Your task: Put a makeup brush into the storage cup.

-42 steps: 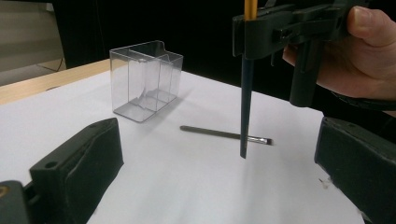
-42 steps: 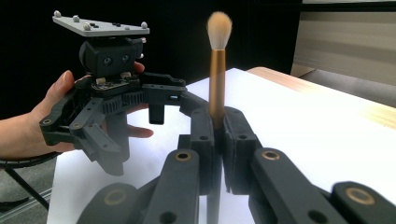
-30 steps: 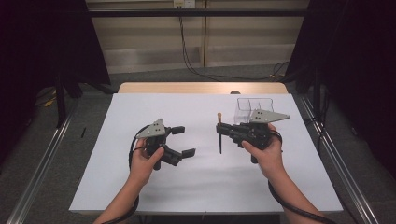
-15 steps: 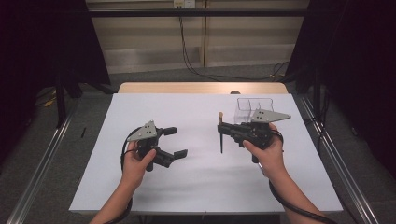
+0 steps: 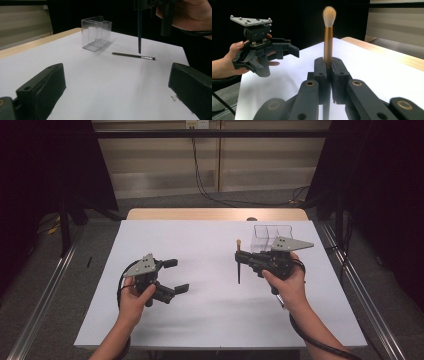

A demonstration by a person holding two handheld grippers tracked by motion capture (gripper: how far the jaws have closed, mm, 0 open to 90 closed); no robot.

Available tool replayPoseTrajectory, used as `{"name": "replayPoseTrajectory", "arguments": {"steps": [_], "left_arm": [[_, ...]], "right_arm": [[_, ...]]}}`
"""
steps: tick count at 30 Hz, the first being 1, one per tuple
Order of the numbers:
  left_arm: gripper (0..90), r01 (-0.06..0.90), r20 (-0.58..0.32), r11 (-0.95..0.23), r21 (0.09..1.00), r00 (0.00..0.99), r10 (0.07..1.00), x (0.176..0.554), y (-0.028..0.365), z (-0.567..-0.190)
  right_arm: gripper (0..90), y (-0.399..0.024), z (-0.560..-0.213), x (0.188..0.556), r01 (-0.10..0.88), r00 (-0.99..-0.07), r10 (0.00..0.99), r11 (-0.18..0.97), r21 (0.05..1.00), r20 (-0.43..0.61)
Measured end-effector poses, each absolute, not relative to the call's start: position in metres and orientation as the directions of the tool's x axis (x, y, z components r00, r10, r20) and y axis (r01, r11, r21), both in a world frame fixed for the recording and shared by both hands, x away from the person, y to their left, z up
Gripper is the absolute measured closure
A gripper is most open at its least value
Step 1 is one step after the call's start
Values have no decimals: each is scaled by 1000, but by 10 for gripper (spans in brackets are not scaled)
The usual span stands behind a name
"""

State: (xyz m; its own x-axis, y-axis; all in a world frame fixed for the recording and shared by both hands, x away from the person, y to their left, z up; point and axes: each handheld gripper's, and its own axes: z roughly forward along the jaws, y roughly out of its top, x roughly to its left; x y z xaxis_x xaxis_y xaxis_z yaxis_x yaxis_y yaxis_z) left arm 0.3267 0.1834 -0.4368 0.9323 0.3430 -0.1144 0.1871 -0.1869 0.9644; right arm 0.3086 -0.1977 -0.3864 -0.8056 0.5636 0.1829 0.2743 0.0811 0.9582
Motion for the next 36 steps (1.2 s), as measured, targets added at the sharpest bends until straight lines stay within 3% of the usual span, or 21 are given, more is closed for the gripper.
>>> {"name": "replayPoseTrajectory", "arguments": {"steps": [36], "left_arm": [[10, 187, -88, -198, 962, 902, 423, 314, 228, -443]], "right_arm": [[841, -205, -386, 310, 269, -795, 577, 63, 961, 185]]}}
